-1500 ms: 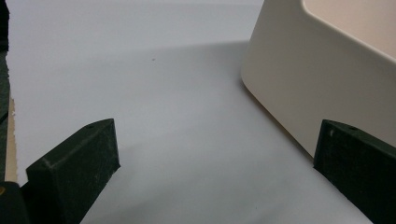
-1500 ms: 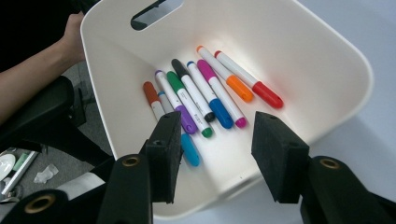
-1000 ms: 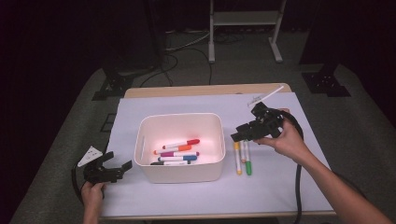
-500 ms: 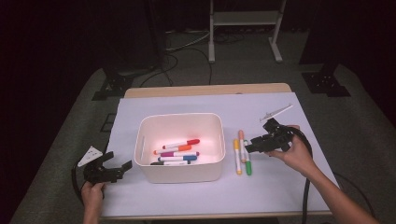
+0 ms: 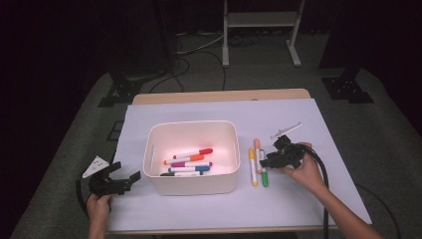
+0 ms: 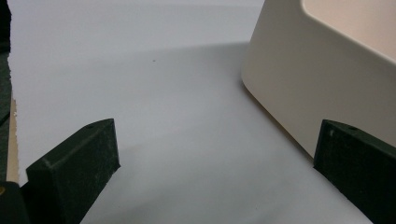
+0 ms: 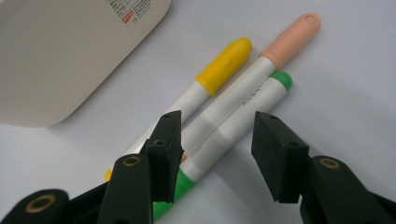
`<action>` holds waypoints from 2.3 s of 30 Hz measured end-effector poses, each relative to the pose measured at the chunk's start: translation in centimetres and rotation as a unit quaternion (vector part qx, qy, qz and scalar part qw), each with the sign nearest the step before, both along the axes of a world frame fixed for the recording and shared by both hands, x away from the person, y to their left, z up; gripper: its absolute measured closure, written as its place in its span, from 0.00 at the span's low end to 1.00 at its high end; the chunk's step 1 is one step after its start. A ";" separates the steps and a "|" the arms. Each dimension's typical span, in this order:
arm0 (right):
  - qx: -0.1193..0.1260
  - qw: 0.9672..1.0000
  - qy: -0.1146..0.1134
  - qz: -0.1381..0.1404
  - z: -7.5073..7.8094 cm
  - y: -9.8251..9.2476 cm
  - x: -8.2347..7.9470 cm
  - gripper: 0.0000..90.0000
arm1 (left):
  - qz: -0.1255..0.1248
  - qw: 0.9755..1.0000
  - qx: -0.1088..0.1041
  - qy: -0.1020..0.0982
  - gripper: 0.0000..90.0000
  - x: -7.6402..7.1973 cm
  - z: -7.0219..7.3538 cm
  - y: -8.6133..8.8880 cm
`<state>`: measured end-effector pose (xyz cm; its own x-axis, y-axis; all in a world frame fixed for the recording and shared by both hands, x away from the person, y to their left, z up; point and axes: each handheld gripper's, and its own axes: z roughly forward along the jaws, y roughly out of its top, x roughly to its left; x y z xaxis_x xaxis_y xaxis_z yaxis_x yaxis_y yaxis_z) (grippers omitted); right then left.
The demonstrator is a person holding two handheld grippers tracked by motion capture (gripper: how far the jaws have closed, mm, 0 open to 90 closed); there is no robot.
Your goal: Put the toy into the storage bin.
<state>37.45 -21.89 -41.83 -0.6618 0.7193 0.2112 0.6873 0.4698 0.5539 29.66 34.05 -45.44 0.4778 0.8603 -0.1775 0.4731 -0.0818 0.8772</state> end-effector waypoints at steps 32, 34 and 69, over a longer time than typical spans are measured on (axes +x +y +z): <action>-0.087 0.993 -0.039 -0.075 -1.8 -1.9 -0.4 0.79 | 0.001 1.000 -0.001 0.000 0.00 0.0 0.0 0.0; -0.084 0.993 -0.038 -0.076 -1.8 -2.2 -0.4 0.82 | 0.000 1.000 -0.001 0.000 0.00 0.0 0.0 0.0; 0.061 0.997 -0.022 0.046 9.1 0.6 -3.5 0.84 | 0.002 1.000 -0.001 -0.001 0.00 0.0 0.0 0.0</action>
